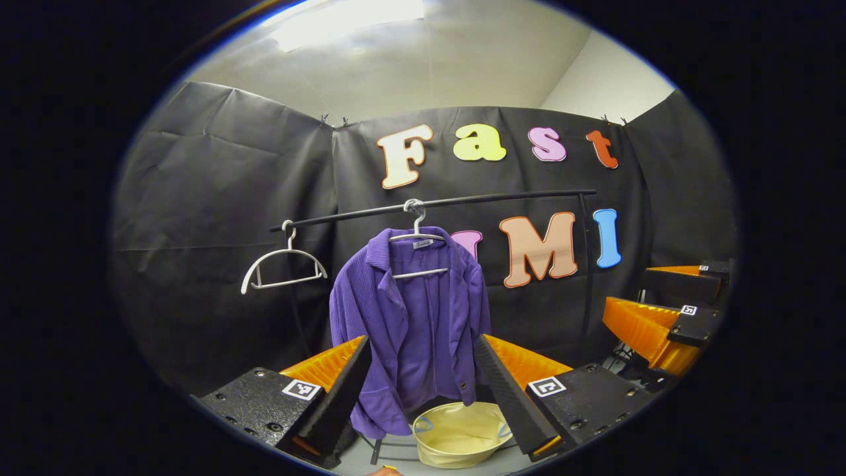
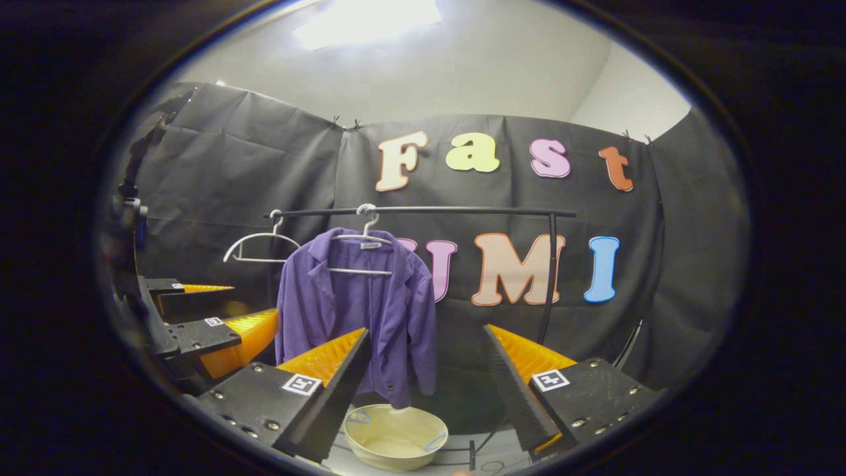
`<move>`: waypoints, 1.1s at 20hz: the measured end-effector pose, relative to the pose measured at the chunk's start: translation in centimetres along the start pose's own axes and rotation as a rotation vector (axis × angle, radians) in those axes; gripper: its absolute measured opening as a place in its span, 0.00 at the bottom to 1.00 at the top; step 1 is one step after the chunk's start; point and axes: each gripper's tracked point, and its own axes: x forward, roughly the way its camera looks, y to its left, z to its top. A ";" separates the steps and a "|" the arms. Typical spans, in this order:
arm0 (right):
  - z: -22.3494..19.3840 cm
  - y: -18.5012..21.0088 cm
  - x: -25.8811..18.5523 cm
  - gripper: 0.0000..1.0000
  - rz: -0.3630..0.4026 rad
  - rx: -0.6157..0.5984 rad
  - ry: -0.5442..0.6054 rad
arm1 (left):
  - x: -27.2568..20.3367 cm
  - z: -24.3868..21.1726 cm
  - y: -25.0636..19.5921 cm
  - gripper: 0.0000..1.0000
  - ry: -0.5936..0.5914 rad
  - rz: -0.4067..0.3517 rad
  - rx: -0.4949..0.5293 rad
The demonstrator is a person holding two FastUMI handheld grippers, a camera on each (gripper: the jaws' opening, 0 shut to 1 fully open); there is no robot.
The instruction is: Grasp the clothes on the hanger with both hands and then place them into the laundry hamper below.
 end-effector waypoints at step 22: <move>-1.5 -0.1 20.0 1.00 0.089 -0.024 -0.017 | 20.1 -3.0 5.2 0.98 0.048 0.195 -0.010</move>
